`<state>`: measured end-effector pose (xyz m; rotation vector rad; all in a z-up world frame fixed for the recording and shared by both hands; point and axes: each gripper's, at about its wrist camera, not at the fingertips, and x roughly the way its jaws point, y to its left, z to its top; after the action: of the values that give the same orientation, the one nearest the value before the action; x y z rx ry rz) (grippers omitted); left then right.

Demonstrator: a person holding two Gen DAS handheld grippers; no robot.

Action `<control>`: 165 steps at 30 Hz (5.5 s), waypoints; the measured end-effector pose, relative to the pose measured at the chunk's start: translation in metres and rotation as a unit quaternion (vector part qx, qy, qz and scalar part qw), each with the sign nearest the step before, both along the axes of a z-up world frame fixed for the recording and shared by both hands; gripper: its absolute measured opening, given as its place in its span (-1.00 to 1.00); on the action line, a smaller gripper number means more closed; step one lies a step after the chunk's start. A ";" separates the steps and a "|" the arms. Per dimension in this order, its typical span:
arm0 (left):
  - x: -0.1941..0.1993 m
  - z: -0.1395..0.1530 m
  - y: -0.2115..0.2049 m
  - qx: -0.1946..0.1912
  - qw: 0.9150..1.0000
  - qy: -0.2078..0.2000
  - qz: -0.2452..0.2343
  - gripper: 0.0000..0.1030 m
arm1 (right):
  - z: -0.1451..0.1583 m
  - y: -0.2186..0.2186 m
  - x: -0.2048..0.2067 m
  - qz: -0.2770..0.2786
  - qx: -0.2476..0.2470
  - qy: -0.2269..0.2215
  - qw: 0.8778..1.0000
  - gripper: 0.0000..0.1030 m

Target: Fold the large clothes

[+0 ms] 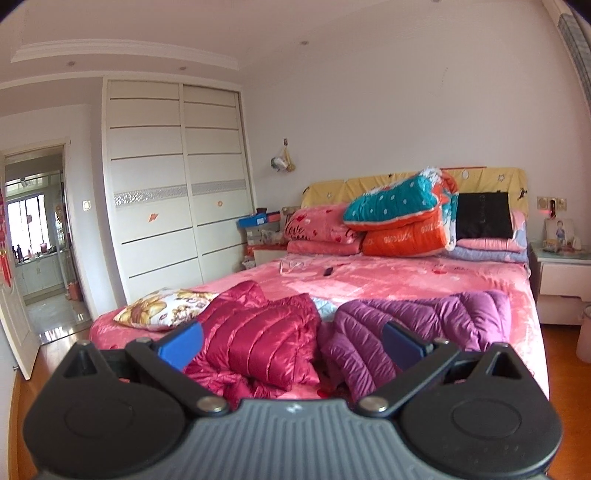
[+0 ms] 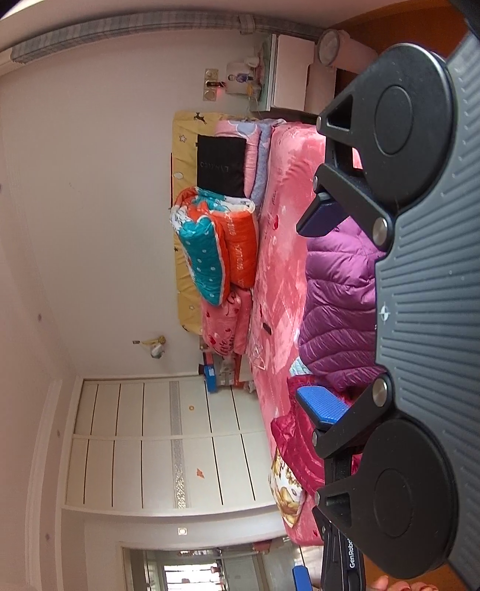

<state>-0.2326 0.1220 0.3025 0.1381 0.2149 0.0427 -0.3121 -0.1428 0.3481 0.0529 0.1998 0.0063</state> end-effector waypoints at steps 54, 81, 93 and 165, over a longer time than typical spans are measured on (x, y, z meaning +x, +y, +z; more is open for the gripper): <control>0.124 -0.144 -0.175 0.054 0.981 0.093 -0.160 0.99 | -0.257 -0.111 0.121 -0.135 0.091 0.133 0.978 1.00; 0.215 -0.180 -0.217 0.052 0.987 0.130 -0.081 -0.36 | -0.295 -0.167 0.151 -0.144 0.209 0.163 0.953 1.00; 0.173 -0.140 -0.148 -0.015 0.989 0.134 -0.059 -0.75 | -0.302 -0.175 0.155 -0.155 0.213 0.168 0.950 1.00; 0.003 -0.101 0.165 -0.174 0.978 0.107 0.035 0.80 | -0.236 0.237 0.130 0.272 -0.225 0.221 0.909 0.89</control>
<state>-0.2298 0.2870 0.2011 -0.2163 0.4395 0.0602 -0.1816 0.0943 0.1120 -0.4695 0.6609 0.5104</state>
